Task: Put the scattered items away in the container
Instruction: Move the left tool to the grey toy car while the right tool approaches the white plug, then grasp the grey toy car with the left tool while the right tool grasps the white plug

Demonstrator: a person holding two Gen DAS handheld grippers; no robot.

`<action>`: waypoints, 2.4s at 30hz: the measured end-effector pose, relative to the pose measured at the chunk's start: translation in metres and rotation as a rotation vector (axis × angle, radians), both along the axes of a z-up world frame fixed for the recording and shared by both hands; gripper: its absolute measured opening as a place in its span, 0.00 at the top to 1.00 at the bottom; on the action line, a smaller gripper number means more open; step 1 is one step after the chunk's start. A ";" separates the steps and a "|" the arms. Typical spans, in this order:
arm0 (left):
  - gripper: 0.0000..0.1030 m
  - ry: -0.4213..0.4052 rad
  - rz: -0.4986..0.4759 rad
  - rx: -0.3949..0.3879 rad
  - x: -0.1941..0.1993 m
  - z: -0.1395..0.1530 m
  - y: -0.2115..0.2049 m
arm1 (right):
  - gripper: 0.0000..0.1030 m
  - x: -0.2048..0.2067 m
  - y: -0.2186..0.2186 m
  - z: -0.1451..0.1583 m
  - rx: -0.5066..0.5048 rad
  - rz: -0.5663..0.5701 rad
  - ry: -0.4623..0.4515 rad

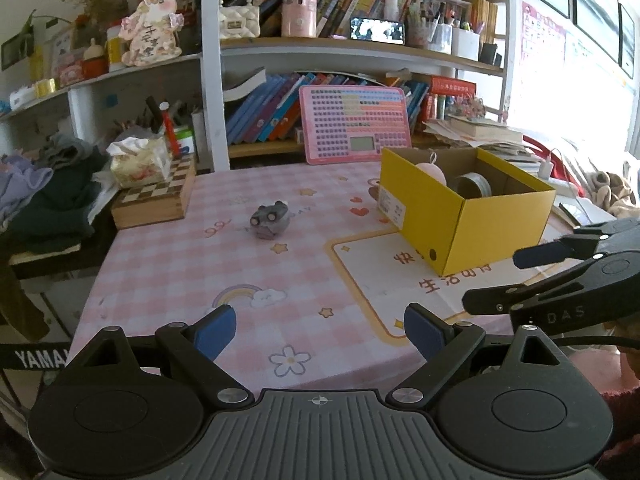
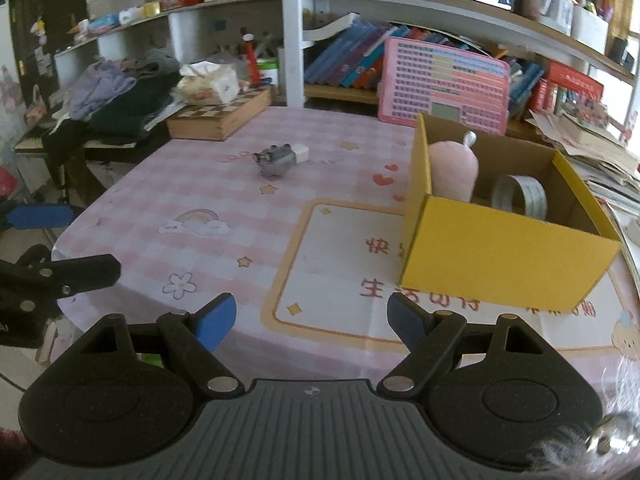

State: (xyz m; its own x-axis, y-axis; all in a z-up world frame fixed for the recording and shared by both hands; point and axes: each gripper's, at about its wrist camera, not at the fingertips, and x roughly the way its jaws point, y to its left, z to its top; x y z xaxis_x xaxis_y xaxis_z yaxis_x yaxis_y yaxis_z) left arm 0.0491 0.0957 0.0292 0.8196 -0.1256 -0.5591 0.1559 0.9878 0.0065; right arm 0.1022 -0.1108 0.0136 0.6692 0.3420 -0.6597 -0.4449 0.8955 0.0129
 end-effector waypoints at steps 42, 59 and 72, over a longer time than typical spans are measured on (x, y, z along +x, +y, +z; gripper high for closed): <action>0.10 0.069 0.077 0.034 0.202 -0.037 -0.006 | 0.27 0.259 0.066 0.008 0.126 0.039 0.161; 0.11 0.120 0.166 -0.022 0.290 -0.077 0.006 | 0.27 0.333 0.109 -0.019 0.059 0.062 0.229; 0.39 0.162 0.216 -0.074 0.312 -0.104 0.018 | 0.27 0.358 0.145 -0.046 -0.032 0.138 0.284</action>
State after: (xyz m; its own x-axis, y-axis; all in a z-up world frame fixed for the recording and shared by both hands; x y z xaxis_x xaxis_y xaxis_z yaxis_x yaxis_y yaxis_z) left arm 0.3615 0.1132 -0.0750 0.7323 -0.0025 -0.6810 -0.0656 0.9951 -0.0742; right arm 0.4598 0.0342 -0.0328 0.4056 0.3930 -0.8252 -0.5453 0.8287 0.1266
